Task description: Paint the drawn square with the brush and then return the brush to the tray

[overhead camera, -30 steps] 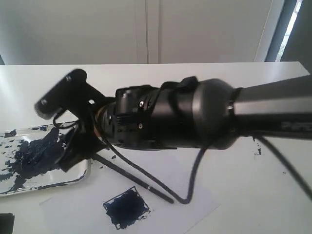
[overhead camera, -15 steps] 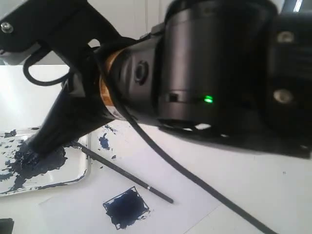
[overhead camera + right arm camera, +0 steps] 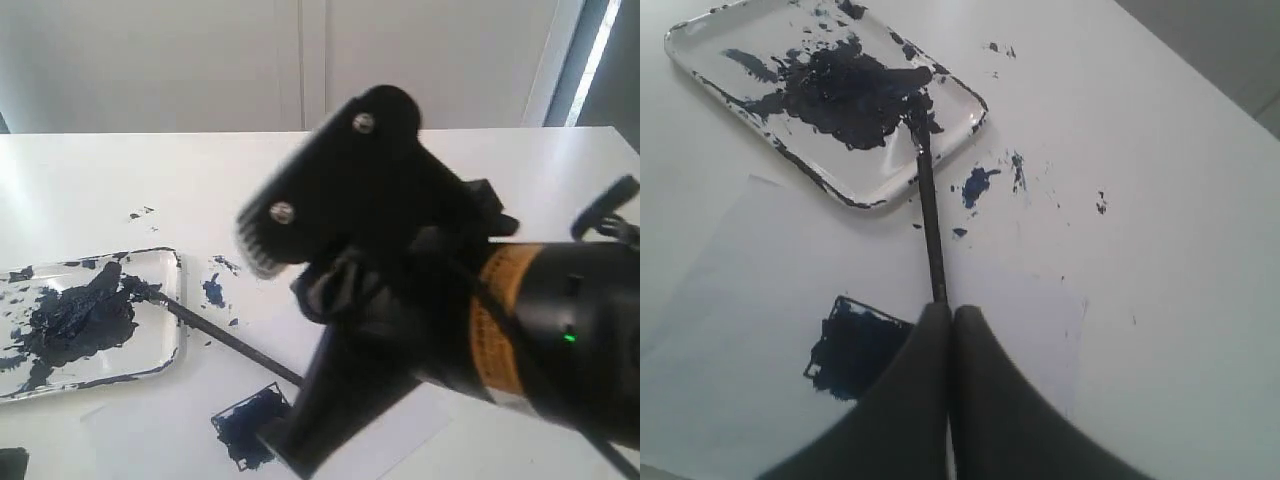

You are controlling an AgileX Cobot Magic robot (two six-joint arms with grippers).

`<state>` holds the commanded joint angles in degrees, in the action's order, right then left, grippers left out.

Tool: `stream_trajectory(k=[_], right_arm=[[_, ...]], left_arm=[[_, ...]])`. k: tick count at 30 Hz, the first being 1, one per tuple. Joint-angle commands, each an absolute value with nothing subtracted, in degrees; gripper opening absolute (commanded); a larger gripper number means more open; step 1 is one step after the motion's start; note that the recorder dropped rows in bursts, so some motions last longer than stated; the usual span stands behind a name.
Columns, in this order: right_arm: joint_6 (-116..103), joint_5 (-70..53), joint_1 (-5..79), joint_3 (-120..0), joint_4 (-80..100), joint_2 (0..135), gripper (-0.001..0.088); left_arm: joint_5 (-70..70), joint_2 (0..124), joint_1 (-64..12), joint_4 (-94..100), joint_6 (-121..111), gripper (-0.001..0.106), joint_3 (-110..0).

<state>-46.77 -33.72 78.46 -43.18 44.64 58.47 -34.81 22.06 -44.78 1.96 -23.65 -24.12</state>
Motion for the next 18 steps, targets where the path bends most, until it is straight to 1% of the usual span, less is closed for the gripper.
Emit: stream_trajectory(k=[9,14,18], right_arm=[[-49.6,-35.6,78.5,-34.1,44.3,49.5,0.0],[-50.3,-41.6,78.5,-33.2,43.3,48.3,0.0],[-50.3,-41.6,78.5,-33.2,43.3,48.3,0.0]], left_arm=[[-34.8,22.1,-44.8,2.0,-23.7,0.075,-24.1],[-34.8,22.1,-44.8,2.0,-23.7,0.075,-24.1],[-34.8,22.1,-44.8,2.0,-23.7,0.075,-24.1]])
